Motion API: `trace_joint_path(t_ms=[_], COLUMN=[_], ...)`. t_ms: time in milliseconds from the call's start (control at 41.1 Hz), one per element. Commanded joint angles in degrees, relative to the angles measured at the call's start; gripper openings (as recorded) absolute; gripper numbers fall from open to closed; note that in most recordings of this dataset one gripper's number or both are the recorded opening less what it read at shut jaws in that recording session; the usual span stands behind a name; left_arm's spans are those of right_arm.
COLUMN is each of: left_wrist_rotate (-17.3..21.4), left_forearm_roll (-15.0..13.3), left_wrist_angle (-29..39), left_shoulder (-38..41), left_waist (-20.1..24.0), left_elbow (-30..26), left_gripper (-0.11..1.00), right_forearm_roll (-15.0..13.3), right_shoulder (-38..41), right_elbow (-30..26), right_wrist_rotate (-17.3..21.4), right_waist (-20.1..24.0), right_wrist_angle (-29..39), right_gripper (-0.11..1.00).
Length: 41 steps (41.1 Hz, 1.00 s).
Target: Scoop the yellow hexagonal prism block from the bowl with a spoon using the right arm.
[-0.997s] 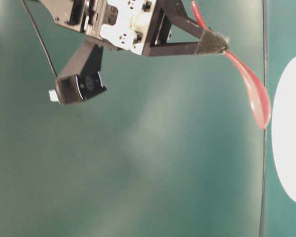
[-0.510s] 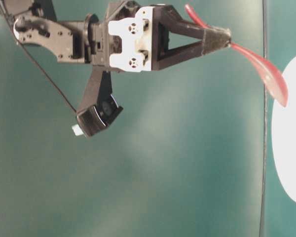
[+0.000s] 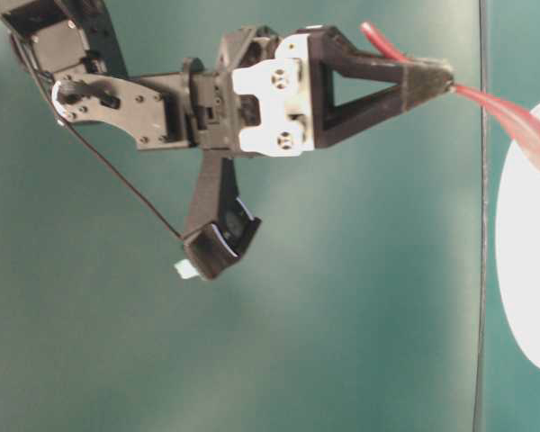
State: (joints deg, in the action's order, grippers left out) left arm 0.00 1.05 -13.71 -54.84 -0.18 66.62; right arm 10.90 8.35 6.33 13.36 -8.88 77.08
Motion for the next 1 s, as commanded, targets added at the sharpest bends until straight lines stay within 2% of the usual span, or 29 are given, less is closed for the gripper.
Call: trace_joint_path(t_ms=[0, 486, 972], left_wrist_rotate=[0.1, 0.1, 0.2], left_forearm_roll=[0.1, 0.1, 0.1], left_wrist_angle=[-0.5, -0.9, -0.9], left_shoulder=[0.4, 0.3, 0.1], left_waist=[0.0, 0.0, 0.1], left_elbow=[-1.4, -1.5, -1.5], left_gripper=[0.02, 0.02, 0.02], right_forearm_roll=[0.0, 0.0, 1.1], right_shoulder=[-0.1, 2.7, 5.6], right_elbow=[-1.4, -3.1, -6.9], right_wrist_rotate=[0.3, 0.2, 0.2], right_waist=[0.2, 0.2, 0.4], right_wrist_angle=[0.2, -0.3, 5.1], right_gripper=[0.22, 0.22, 0.22])
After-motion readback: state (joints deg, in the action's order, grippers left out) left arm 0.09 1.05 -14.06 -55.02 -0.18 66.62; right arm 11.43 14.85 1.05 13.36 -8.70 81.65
